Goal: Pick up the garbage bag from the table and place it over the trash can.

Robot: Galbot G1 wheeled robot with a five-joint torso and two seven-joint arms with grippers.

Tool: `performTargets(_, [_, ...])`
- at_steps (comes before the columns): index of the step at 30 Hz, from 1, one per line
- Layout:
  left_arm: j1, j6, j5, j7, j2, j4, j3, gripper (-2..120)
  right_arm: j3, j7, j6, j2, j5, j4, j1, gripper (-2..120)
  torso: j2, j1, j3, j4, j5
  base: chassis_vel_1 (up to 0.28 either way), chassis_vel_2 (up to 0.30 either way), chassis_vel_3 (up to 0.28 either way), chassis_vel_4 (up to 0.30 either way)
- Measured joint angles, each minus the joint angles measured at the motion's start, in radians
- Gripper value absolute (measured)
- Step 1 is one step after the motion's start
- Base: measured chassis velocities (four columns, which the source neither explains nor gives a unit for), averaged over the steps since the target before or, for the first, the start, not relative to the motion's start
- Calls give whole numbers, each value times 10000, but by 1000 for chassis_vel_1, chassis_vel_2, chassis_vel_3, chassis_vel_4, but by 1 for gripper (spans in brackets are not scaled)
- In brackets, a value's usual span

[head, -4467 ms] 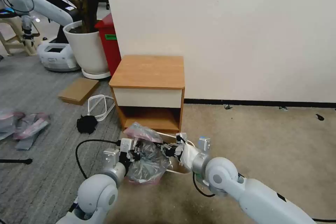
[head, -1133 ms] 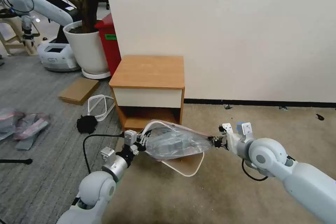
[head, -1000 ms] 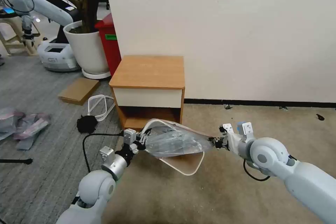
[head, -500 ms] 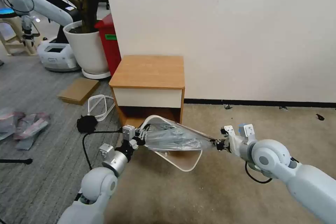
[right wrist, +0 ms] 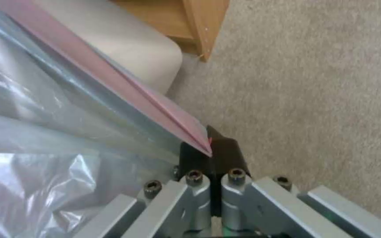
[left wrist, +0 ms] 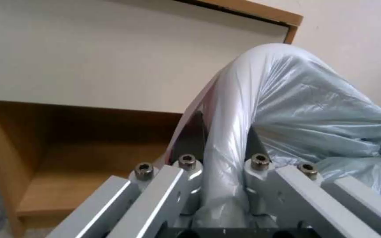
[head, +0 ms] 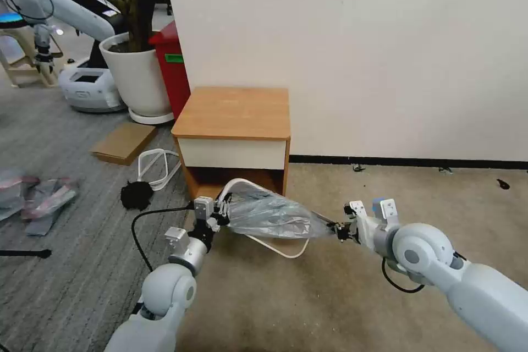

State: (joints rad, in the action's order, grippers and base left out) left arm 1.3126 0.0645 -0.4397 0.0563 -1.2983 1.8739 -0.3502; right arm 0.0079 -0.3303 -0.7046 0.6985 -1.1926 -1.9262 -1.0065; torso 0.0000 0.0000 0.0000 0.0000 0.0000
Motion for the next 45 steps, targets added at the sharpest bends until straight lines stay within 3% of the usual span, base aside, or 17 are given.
performTargets(8, [0,162,-911,-340,-117,192,218,5,148,-37,-3,263,71,47,-249,0,0,0,0,0,0,0,0,0,0])
performTargets(14, [-76,224,-942,-606,-202,173,274,7,216,-47,-3,441,265,-39,-481,0,1,0,0,0,1,0,0,0,0])
performTargets(19, [-114,231,-919,-1252,-307,91,393,7,248,-233,12,722,566,-152,-591,0,0,0,0,1,1,0,0,0,0])
performTargets(27, [-84,368,-987,-1558,-381,88,434,7,34,-299,427,929,1485,-122,-686,0,0,1,0,1,0,0,0,0,0])
performTargets(38, [-50,699,-1082,-1670,-300,127,198,7,-411,-329,1567,966,3543,7,-694,40,0,0,0,1,0,0,0,0,0])
performTargets(40, [-54,715,-1102,-1690,-306,127,191,7,-427,-327,1598,957,3600,6,-694,41,0,0,0,1,0,0,0,0,0])
performTargets(42, [-77,779,-1187,-1759,-319,120,129,7,-482,-285,1738,855,4048,-45,-698,53,0,0,0,0,0,0,0,0,0])
performTargets(45, [-73,845,-1301,-1763,-318,125,77,7,-482,-239,1800,776,4260,-53,-691,62,0,0,0,0,0,0,0,0,0])
